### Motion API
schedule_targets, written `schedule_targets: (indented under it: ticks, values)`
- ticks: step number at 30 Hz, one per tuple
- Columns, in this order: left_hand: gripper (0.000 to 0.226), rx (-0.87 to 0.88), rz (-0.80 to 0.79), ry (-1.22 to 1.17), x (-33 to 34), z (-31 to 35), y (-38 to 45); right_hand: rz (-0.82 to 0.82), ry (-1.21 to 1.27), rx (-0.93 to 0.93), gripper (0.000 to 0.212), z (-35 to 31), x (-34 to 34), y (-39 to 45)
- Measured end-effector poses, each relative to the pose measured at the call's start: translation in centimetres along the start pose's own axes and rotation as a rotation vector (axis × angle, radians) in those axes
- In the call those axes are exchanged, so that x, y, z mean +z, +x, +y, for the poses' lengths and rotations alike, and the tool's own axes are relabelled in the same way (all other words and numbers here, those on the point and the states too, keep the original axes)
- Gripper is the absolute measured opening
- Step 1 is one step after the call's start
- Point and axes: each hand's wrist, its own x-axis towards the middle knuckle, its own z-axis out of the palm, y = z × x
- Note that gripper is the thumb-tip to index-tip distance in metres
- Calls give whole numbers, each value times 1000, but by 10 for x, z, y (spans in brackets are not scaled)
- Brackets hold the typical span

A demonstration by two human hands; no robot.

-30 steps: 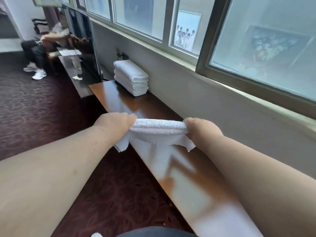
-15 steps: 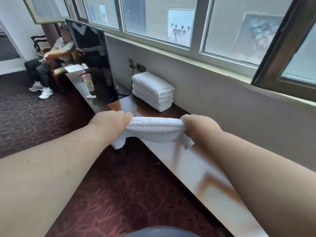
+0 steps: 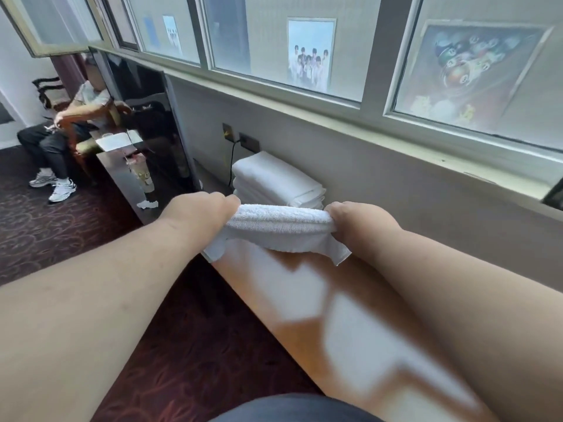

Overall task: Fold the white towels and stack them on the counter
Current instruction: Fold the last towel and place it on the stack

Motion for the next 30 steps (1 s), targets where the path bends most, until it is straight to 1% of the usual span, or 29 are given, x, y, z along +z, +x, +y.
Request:
schedule_targets:
  ticks: [2, 4, 7, 10, 15, 19, 23, 25, 27, 30]
  values:
    - [67, 37, -21, 65, 4, -11, 28, 9, -1, 24, 13, 6, -5, 29]
    - [60, 46, -19, 99, 5, -24, 62, -11, 32, 70, 15, 11, -9, 58]
    - [49, 46, -86, 23, 5, -34, 99, -32, 20, 137, 12, 20, -11, 86]
    - [51, 84, -113, -46, 13, -49, 140, -5, 9, 170, 12, 23, -7, 111]
    - [51, 213, -59, -63, 53, -73, 211, -14, -30, 274, 5, 21, -6, 155]
    - [52, 341, -29, -64, 77, -103, 281, -1, -57, 378, 5, 12, -6, 203]
    - [42, 417, 53, -68, 104, -127, 350, -1, -69, 496, 12, 6, 0, 248]
    - [39, 465, 72, -85, 115, -131, 374, -6, -70, 533, 11, 4, 1, 265]
    - [40, 508, 80, -100, 127, -134, 391, -19, -79, 558, 9, 3, 3, 278]
    - [47, 565, 65, -133, 143, -135, 410, -38, -100, 579, 10, 3, 6, 292]
